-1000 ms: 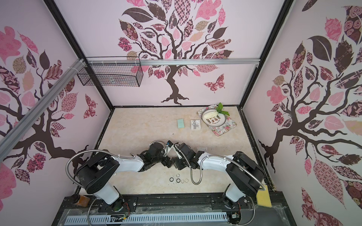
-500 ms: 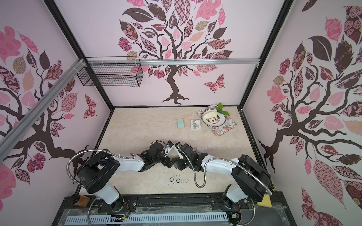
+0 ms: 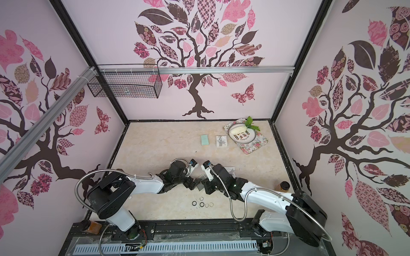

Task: Take the rings out of the lift-off lid box
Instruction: Place the ring at the center of the board.

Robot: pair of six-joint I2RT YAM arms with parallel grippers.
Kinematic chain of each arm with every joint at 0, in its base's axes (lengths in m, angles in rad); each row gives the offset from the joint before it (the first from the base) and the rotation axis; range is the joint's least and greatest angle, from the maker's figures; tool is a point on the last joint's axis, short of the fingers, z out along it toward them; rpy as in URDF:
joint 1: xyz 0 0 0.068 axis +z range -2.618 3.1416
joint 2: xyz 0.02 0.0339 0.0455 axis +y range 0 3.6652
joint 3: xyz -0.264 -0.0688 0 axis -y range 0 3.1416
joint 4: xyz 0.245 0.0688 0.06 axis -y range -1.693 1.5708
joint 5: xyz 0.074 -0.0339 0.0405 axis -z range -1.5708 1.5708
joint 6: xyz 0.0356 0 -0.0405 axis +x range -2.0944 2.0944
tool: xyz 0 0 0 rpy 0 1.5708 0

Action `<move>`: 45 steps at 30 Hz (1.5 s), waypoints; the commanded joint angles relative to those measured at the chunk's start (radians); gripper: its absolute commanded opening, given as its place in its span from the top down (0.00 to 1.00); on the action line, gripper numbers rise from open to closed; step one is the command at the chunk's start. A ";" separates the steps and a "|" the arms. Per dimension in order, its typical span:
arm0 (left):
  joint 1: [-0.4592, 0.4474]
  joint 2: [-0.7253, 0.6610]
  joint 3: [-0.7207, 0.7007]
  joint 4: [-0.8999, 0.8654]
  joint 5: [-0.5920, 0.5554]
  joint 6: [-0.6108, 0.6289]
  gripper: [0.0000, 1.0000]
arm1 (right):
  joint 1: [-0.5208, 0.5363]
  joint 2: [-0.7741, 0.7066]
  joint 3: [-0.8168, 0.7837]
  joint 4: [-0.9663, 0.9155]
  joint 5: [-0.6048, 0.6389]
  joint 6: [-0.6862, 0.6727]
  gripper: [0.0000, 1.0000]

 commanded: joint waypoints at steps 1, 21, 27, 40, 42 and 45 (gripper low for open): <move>-0.005 -0.054 0.044 -0.034 -0.014 0.043 0.02 | -0.002 -0.117 -0.032 -0.083 -0.027 0.015 1.00; -0.005 -0.460 -0.197 -0.052 -0.114 -0.010 0.02 | -0.048 0.080 -0.191 0.187 -0.281 0.165 1.00; -0.006 -0.468 -0.226 -0.045 -0.115 -0.019 0.02 | -0.083 0.158 -0.188 0.186 -0.318 0.165 1.00; -0.006 -0.465 -0.215 -0.049 -0.114 -0.009 0.02 | -0.083 0.133 -0.193 0.142 -0.215 0.157 0.81; -0.006 -0.467 -0.214 -0.054 -0.115 -0.007 0.02 | -0.083 0.116 -0.171 0.092 -0.196 0.133 0.76; -0.006 -0.476 -0.207 -0.069 -0.118 -0.003 0.02 | -0.091 0.076 -0.109 -0.020 -0.159 0.090 0.68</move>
